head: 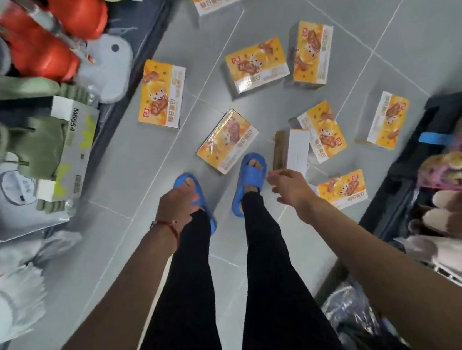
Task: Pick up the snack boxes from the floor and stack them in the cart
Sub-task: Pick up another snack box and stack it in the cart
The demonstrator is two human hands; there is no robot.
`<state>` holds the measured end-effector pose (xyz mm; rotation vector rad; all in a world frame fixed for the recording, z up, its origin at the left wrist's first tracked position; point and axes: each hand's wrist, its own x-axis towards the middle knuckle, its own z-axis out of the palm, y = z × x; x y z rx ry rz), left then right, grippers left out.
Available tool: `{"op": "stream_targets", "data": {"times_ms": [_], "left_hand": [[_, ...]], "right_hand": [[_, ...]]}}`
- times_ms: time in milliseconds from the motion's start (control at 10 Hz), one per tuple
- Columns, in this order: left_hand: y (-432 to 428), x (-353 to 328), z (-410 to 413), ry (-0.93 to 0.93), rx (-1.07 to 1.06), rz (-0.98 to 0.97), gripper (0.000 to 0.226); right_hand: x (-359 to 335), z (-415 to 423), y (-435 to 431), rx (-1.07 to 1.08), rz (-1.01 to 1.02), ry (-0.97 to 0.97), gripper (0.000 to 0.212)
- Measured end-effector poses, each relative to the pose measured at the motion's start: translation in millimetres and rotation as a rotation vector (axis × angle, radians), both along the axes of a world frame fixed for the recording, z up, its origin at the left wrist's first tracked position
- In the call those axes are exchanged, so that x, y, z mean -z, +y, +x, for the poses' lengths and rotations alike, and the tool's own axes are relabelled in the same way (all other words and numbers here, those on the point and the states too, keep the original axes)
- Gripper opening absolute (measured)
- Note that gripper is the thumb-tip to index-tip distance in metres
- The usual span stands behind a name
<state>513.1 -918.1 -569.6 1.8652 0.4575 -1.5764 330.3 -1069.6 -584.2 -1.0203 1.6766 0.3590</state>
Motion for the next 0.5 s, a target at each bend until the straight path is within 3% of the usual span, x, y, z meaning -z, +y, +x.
{"op": "stream_targets", "data": {"times_ms": [200, 300, 400, 500], "left_hand": [[-13, 82, -3, 0.018, -0.082, 0.107, 0.036], [-15, 136, -5, 0.008, -0.135, 0.115, 0.023], [-24, 180, -6, 0.035, -0.16, 0.135, 0.018], [-38, 226, -4, 0.057, -0.264, 0.18, 0.013]], "right_hand": [[87, 5, -44, -0.274, 0.098, 0.071, 0.022], [140, 7, -75, -0.45, 0.113, 0.114, 0.03], [183, 20, -105, -0.662, 0.111, 0.111, 0.022], [227, 35, -129, -0.727, 0.04, 0.178, 0.03]]}}
